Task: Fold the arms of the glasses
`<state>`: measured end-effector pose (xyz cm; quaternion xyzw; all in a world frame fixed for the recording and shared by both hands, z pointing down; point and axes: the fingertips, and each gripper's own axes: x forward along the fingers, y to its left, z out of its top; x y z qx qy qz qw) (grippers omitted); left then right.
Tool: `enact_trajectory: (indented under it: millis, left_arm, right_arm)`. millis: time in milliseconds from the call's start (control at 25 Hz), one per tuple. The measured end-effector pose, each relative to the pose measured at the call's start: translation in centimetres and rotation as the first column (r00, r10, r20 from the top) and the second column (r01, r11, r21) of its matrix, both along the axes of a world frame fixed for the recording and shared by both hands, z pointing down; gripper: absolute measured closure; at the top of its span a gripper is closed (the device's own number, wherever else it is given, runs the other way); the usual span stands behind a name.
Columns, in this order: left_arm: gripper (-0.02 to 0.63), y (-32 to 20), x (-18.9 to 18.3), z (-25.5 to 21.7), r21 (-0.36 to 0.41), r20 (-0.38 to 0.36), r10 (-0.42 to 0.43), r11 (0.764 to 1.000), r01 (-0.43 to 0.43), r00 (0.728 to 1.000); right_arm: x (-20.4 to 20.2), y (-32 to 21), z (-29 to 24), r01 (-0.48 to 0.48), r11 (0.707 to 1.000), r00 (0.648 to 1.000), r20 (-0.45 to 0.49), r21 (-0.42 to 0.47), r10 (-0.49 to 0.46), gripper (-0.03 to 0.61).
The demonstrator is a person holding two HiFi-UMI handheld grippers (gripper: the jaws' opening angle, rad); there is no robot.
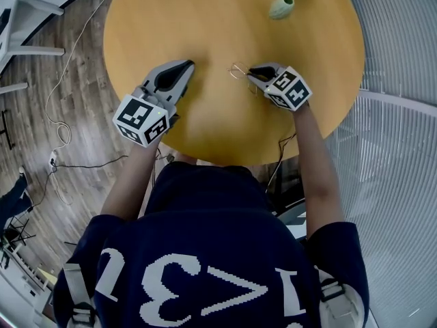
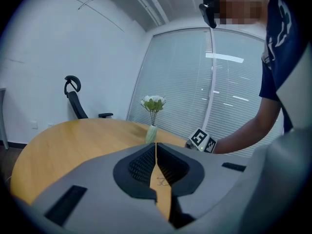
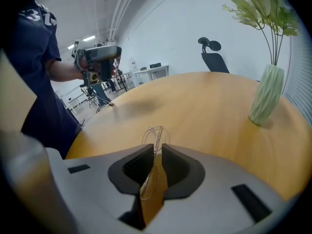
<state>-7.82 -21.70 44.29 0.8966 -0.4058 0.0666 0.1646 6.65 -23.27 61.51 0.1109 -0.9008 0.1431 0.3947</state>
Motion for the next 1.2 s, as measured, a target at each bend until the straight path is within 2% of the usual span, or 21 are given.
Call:
enact_trajectory:
  millis: [200, 360, 480, 680, 880, 1120, 1200]
  left_arm:
    - [0.592, 0.0, -0.4, -0.6, 0.027, 0.004, -0.011, 1.000, 0.011, 1.000]
    - [0.592, -0.2, -0.3, -1.5, 0.060, 0.011, -0.009, 0.998, 0.008, 1.000]
    - [0.592, -0.4, -0.1, -2.6, 0.092, 0.014, -0.015, 0.996, 0.014, 1.000]
    - [0.592, -1.1, -0.6, -5.5, 0.167, 0.033, -0.072, 0.984, 0.065, 0.997]
    - [0.592, -1.2, -0.6, -9.0, 0.245, 0.013, -0.090, 0.966, 0.084, 0.996]
    - [0.592, -1.1, -1.5, -12.3, 0.295, -0.010, -0.105, 0.950, 0.104, 0.994]
    - [0.592, -0.8, -1.5, -13.1, 0.307, -0.015, -0.105, 0.946, 0.104, 0.994]
  right_arm:
    - [0.1, -1.0, -2.5, -0.097, 0.991, 0.995, 0.042, 0.089, 0.093, 0.522]
    - [0.8, -1.8, -7.0, -0.249, 0.950, 0.965, 0.130, 0.188, 0.228, 0.545]
    - [1.7, -2.0, -11.5, -0.380, 0.892, 0.915, 0.242, 0.245, 0.323, 0.548]
    - [3.6, -1.7, -18.9, -0.564, 0.766, 0.805, 0.412, 0.308, 0.427, 0.551]
    - [5.2, -0.4, -25.3, -0.652, 0.662, 0.738, 0.511, 0.371, 0.441, 0.551]
    - [6.7, 0.9, -31.0, -0.746, 0.559, 0.639, 0.626, 0.361, 0.447, 0.551]
    - [7.0, 1.5, -32.1, -0.763, 0.533, 0.621, 0.645, 0.367, 0.445, 0.551]
